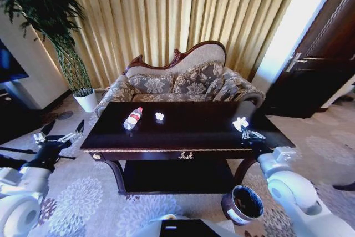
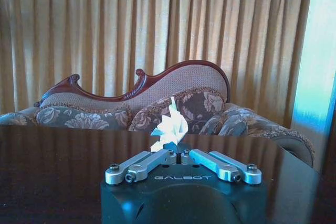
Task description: Move to the front of the table and place the trash on the table into the trash bin.
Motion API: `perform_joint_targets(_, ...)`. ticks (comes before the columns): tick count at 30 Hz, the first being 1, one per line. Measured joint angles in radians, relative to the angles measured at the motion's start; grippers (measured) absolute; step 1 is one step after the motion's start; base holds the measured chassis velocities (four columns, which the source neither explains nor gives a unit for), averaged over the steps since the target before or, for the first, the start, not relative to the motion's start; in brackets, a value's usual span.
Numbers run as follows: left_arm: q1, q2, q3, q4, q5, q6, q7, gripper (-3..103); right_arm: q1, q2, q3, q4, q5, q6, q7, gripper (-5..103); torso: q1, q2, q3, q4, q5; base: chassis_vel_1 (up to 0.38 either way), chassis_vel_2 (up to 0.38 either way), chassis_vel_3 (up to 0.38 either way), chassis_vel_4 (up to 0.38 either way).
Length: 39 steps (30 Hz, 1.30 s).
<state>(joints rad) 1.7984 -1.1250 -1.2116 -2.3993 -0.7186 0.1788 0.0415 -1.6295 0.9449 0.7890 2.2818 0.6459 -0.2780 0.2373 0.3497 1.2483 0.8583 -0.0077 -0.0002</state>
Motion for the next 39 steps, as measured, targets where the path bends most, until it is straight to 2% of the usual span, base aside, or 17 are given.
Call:
perform_joint_targets(25,0.008,-0.012,0.002,-0.01,0.016,0.003,0.004,100,-0.004,0.034,-0.03,-0.004,-0.022,-0.003,0.007,0,0.0,0.0,0.0,0.0002,-0.0001,0.09,-0.081,-0.085,0.087)
perform_joint_targets(31,0.004,-0.017,0.007,-0.01,0.016,0.002,0.005,100,0.007,0.047,-0.064,-0.09,-0.045,0.0,0.025,0,-0.001,0.0,0.0,0.0001,0.0,0.017,-0.013,-0.015,0.016)
perform_joint_targets(33,0.001,-0.017,0.007,-0.01,0.015,0.002,0.005,100,0.031,0.055,-0.093,-0.194,-0.075,0.0,0.03,0,0.0,0.0,0.0,0.0001,-0.0001,0.0,0.0,0.0,0.0)
perform_joint_targets(35,0.0,-0.017,0.007,-0.01,0.015,0.002,0.005,100,0.039,0.058,-0.1,-0.224,-0.085,0.0,0.031,0,0.0,0.0,0.0,0.0002,-0.0001,0.0,0.0,0.0,0.0)
perform_joint_targets(38,-0.002,-0.017,0.006,-0.01,0.012,0.002,0.004,100,0.114,0.077,-0.145,-0.47,-0.143,0.01,0.035,0,0.0,0.0,0.0,0.0002,0.0004,0.0,0.0,0.0,0.0)
perform_joint_targets(39,-0.002,-0.017,0.006,-0.01,0.012,0.002,0.004,100,0.114,0.077,-0.145,-0.47,-0.143,0.01,0.035,0,0.0,0.0,0.0,0.0002,0.0004,0.0,0.0,0.0,0.0)
